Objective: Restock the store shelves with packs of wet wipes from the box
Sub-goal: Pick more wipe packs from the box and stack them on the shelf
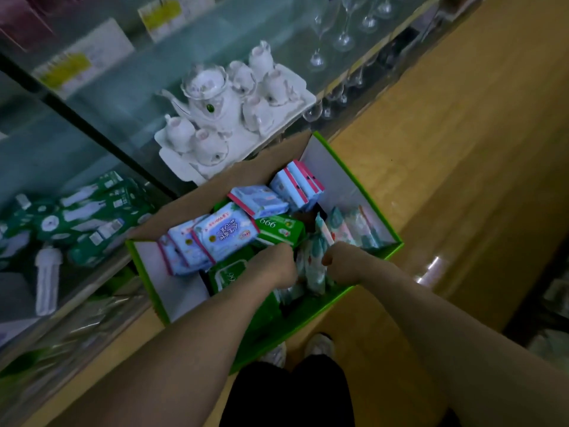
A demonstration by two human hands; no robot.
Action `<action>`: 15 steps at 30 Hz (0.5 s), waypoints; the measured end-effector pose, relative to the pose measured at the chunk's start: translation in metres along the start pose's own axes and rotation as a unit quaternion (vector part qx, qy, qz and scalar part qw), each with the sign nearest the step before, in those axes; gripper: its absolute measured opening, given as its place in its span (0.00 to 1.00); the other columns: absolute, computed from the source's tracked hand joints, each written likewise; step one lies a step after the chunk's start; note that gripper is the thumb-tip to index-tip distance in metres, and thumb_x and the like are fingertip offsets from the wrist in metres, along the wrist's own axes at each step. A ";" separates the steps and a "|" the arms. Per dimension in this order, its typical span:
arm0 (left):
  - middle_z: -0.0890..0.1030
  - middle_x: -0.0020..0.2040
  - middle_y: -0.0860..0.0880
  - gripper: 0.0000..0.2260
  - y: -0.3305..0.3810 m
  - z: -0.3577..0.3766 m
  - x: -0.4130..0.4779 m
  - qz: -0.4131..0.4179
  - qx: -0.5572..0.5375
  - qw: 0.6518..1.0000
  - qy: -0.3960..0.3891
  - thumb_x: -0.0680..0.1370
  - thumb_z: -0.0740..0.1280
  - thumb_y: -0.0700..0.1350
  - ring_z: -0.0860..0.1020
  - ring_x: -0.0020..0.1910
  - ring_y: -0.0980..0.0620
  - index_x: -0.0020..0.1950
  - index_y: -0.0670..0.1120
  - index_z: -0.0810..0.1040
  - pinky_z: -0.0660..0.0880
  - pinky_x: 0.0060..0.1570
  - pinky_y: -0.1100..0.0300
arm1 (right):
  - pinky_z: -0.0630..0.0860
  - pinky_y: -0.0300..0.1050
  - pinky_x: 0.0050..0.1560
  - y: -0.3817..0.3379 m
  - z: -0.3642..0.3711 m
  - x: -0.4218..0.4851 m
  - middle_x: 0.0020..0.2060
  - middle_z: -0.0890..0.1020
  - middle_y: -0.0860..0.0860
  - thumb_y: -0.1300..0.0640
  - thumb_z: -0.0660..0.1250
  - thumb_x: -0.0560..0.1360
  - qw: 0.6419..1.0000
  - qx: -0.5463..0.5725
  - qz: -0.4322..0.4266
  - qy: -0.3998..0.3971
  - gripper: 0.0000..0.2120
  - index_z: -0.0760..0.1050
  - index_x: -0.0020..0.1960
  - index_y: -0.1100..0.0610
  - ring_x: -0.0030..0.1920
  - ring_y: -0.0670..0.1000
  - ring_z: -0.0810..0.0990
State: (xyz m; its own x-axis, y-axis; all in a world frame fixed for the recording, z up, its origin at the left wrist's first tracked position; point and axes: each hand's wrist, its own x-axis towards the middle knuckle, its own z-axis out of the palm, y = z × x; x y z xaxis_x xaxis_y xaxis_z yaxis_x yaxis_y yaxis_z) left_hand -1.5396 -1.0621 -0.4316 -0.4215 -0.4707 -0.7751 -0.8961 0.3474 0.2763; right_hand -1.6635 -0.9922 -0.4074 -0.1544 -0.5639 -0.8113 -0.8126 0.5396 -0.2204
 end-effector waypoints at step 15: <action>0.74 0.66 0.36 0.19 0.008 0.065 0.037 -0.050 -0.228 0.972 0.032 0.81 0.62 0.45 0.73 0.64 0.41 0.70 0.40 0.71 0.70 0.60 0.54 | 0.69 0.48 0.62 0.002 0.034 0.043 0.65 0.74 0.61 0.62 0.59 0.79 0.984 0.165 0.059 0.026 0.18 0.69 0.68 0.64 0.65 0.59 0.72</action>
State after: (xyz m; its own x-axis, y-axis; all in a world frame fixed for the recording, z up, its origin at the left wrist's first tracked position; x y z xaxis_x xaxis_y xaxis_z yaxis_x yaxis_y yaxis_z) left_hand -1.5538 -1.0245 -0.4950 -0.3248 -0.5373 -0.7783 -0.8952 -0.0907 0.4363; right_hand -1.6527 -0.9937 -0.4610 -0.2721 -0.5122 -0.8146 -0.5611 0.7722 -0.2981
